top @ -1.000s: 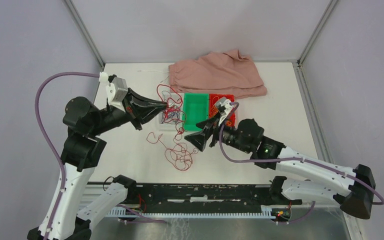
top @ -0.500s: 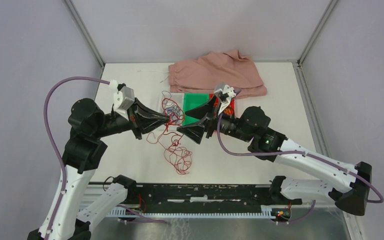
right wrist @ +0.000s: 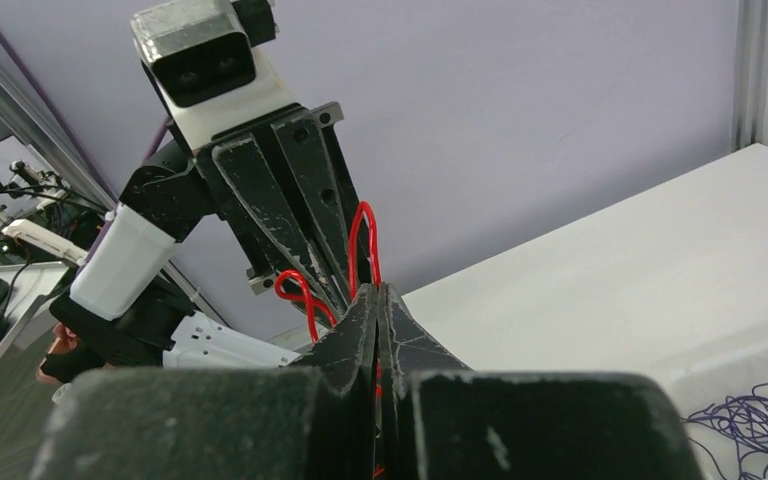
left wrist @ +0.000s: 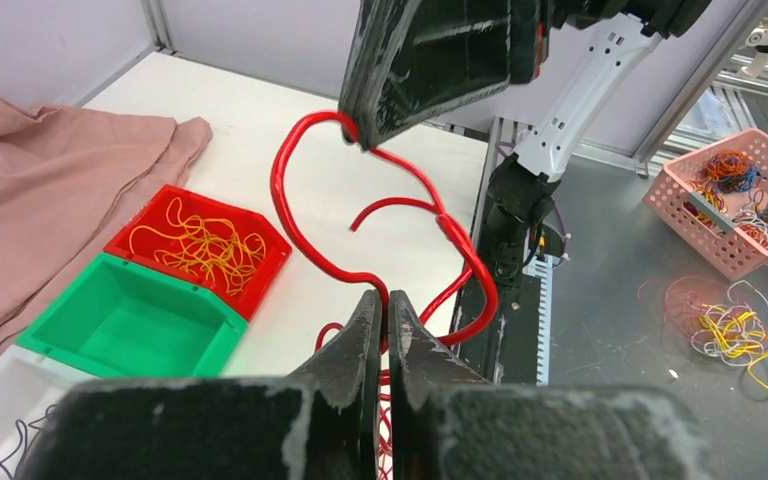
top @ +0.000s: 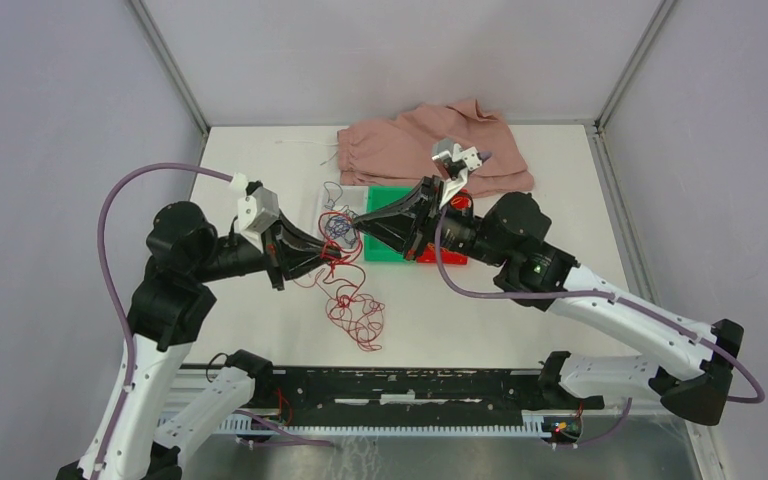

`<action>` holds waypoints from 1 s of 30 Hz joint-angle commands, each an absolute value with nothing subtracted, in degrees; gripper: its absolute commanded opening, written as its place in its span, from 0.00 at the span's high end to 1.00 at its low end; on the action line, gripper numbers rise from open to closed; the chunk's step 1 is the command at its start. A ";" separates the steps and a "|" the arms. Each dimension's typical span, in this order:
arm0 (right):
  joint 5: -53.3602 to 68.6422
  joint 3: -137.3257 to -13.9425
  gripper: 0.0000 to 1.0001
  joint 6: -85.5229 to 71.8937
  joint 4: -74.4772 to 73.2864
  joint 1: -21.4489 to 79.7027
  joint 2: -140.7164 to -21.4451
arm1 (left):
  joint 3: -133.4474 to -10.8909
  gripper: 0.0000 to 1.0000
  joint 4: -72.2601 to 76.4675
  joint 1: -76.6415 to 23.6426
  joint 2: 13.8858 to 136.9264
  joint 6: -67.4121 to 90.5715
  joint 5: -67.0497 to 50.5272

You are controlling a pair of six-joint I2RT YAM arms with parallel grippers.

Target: Untangle the cables

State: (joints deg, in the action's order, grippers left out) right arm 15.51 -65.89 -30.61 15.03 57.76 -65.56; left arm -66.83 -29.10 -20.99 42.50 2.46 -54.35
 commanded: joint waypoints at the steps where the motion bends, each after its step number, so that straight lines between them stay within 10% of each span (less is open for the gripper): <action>1: 18.37 -70.10 1.00 -32.20 14.46 57.63 -65.32 | -65.93 0.90 -29.09 -20.92 41.71 -1.04 -54.54; 6: 20.75 -72.43 0.99 -33.49 13.03 57.64 -66.23 | -64.89 0.49 -27.14 -20.87 41.57 0.39 -54.42; 18: 20.71 -74.13 0.99 -31.03 5.78 57.59 -67.68 | -63.34 0.52 -32.56 -20.92 42.10 -7.36 -52.78; 24: 2.69 -65.87 0.44 -21.04 -18.49 57.62 -65.84 | -63.12 0.56 -48.24 -20.92 43.38 -28.15 -48.20; 30: 6.34 -49.03 0.34 -26.78 -22.60 57.64 -64.16 | -63.14 0.54 -49.76 -20.86 43.84 -31.07 -48.52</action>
